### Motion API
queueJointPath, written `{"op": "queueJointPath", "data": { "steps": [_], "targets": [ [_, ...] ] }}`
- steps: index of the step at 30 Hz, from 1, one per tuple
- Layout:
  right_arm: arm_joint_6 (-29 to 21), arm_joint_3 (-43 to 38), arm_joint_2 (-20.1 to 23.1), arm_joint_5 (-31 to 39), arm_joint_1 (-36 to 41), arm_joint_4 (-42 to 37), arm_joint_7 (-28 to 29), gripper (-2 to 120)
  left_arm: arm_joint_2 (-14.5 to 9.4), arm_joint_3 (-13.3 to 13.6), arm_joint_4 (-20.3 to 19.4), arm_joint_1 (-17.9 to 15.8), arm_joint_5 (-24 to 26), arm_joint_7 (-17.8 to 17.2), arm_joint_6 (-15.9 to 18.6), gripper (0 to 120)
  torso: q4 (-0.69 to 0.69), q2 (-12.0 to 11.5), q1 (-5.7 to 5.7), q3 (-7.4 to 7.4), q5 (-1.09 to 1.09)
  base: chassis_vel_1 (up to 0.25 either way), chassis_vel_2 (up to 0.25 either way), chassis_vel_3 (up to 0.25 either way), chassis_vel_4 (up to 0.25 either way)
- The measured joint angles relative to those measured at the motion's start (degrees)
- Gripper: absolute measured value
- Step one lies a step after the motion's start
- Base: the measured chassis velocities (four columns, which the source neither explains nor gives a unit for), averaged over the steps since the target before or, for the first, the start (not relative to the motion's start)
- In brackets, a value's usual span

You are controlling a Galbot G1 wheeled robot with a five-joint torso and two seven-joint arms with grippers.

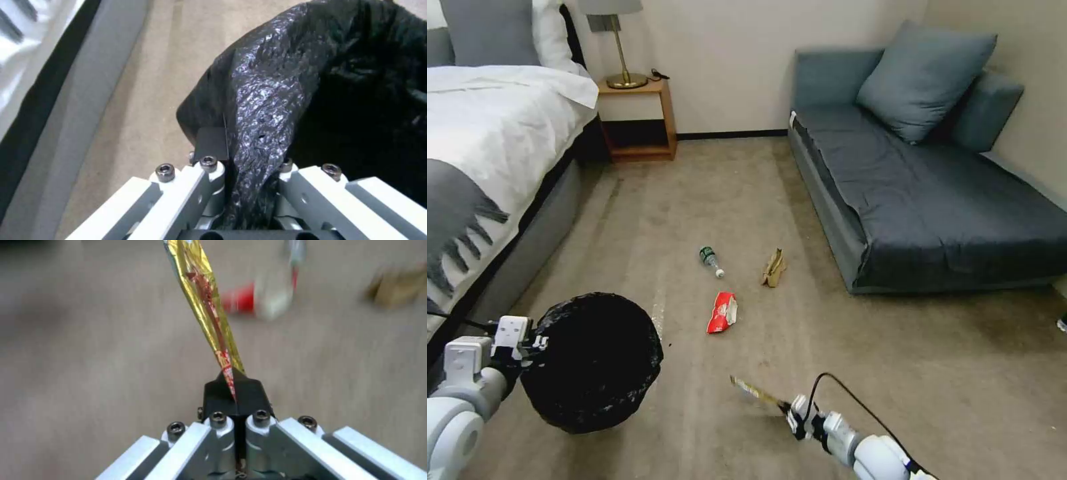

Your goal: Pick up the trash bin, then pick up the garbage on the floor and place it into the trash bin.

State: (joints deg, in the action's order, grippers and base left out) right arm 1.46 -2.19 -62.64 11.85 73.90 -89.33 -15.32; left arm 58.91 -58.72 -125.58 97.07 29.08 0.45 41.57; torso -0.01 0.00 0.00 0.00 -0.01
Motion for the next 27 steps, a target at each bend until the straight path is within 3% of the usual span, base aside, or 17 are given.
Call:
{"op": "queueJointPath", "data": {
  "steps": [7,13,17,23,27],
  "targets": [
    [-2.2,4.4,-0.8,10.7,-2.1,-13.3,5.0,0,0.1,0.6,0.1,-0.4,0.0,0.0,-0.1,7,0.01,0.0,0.00,0.00,0.00,0.000,0.000,0.000,0.000],
    [-9.5,16.6,-3.2,23.6,-11.4,-21.6,8.5,0,0.6,0.5,-0.4,-0.3,1.3,0.0,-0.3,7,0.02,0.0,0.00,0.00,-0.01,0.000,0.000,0.000,0.000],
    [-12.5,21.6,-6.1,29.2,-17.1,-21.2,12.1,0,0.7,-0.2,-0.8,0.1,1.5,0.2,-0.3,7,0.01,0.0,0.00,0.00,0.00,0.000,0.000,0.000,0.000],
    [-14.2,25.2,-11.8,30.4,-24.1,-13.7,15.5,0,1.5,-0.7,-2.1,0.3,2.1,0.2,-0.3,7,0.03,0.0,0.00,0.00,0.00,0.000,0.000,0.000,0.000],
    [-14.5,25.4,-13.0,30.9,-25.2,-11.0,16.6,0,1.9,-0.7,-2.6,0.3,2.5,0.1,-0.3,7,0.01,0.0,0.00,0.00,0.00,0.000,0.000,0.000,0.000]
  ]
}}
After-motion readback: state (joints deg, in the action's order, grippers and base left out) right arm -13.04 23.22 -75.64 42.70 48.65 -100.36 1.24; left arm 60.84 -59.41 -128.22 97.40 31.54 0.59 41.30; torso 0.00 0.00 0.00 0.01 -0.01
